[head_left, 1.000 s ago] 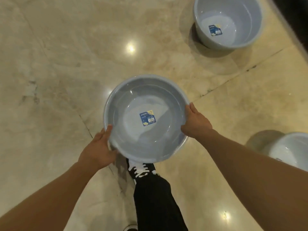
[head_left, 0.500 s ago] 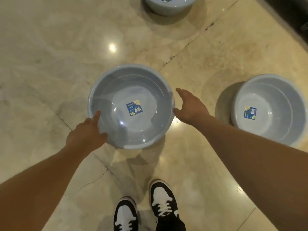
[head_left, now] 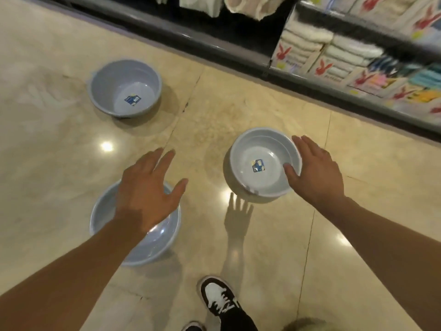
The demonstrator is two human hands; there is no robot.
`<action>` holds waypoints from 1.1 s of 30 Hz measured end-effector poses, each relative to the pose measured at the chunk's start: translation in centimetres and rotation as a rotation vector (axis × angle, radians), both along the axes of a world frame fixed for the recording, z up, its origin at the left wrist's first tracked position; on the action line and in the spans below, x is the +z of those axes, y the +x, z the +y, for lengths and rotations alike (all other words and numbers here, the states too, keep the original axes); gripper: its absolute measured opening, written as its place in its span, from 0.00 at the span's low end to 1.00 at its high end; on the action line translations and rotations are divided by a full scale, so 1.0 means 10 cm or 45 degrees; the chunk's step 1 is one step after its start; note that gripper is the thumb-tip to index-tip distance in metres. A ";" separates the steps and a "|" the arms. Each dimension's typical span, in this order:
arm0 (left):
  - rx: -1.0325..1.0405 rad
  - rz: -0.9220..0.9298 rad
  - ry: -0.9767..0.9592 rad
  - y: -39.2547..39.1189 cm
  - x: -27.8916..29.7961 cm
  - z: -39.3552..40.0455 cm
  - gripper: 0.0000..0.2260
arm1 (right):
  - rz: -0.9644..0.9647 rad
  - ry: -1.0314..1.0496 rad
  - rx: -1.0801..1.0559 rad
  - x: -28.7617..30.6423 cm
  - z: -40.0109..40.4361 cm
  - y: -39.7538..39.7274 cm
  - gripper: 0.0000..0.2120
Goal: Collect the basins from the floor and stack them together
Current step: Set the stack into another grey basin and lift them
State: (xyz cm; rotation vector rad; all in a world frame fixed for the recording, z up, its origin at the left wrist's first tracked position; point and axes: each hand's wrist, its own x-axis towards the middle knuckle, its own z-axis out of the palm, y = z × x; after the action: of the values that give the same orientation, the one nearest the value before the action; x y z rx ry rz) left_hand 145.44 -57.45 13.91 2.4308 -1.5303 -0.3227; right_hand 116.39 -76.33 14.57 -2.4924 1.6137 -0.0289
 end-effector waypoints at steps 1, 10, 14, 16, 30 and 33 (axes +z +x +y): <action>-0.017 0.000 -0.010 -0.06 0.15 -0.11 0.30 | 0.014 -0.023 -0.058 0.16 -0.04 -0.16 0.31; -0.122 -0.009 0.081 -0.50 0.38 -0.66 0.33 | 0.064 -0.020 -0.365 0.59 -0.25 -1.01 0.33; -0.117 0.004 0.197 -0.72 -0.13 -1.01 0.32 | 0.061 0.060 -0.403 0.09 -0.52 -1.10 0.33; -0.089 0.015 0.228 -0.85 -0.45 -1.24 0.32 | 0.046 0.123 -0.419 -0.31 -0.74 -1.13 0.33; 0.364 0.382 0.415 -1.37 -2.87 -2.52 0.46 | 0.160 0.511 -0.372 -2.98 -2.01 -1.21 0.41; 0.460 0.483 0.383 -1.39 -3.07 -2.56 0.48 | 0.111 0.482 -0.398 -3.19 -2.10 -1.13 0.43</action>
State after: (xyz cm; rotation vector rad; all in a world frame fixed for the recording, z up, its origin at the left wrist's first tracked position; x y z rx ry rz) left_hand 131.56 -83.06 -16.82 2.6040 -0.9187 -0.9302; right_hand 105.12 -97.35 -17.30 -1.9713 1.8291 0.3180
